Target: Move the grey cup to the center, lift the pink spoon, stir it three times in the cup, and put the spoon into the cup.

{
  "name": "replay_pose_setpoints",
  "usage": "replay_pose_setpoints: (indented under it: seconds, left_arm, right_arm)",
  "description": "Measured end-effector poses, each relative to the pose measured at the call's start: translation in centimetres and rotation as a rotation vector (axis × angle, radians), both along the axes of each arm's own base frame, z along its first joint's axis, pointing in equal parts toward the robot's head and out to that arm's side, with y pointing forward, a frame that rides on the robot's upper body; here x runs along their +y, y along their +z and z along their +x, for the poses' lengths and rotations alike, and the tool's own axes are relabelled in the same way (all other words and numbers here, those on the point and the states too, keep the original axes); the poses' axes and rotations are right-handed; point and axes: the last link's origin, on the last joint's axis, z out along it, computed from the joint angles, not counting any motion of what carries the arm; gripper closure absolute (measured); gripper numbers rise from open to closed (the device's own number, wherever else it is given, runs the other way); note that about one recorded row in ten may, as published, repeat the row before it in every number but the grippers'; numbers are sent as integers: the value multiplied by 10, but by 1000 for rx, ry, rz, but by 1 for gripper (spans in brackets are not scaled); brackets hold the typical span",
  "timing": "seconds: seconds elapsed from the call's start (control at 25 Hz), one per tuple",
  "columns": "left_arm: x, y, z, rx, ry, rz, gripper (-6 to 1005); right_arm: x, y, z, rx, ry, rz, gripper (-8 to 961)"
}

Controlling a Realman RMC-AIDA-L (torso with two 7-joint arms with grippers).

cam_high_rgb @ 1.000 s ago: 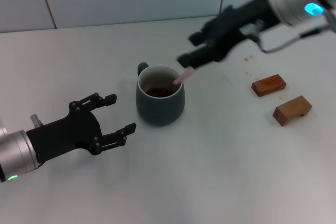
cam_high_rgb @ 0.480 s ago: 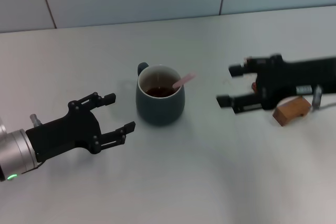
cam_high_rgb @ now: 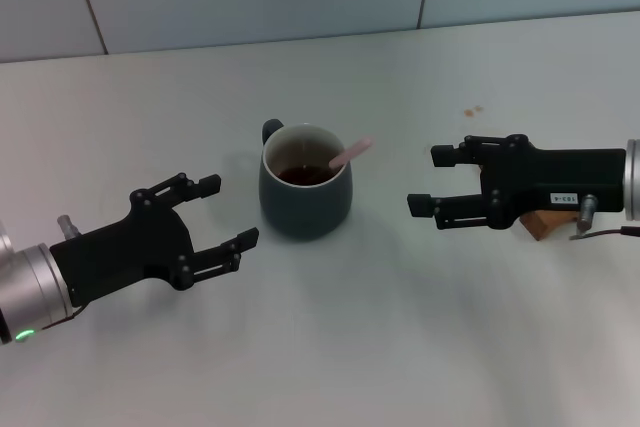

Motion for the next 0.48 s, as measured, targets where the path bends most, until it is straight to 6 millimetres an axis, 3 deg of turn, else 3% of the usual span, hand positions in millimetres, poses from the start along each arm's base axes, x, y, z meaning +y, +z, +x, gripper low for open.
replay_pose_setpoints:
  seconds: [0.48]
  left_arm:
    - [0,0,0,-1,0,0,192]
  right_arm:
    - [1,-6,1,3,-11,-10,124]
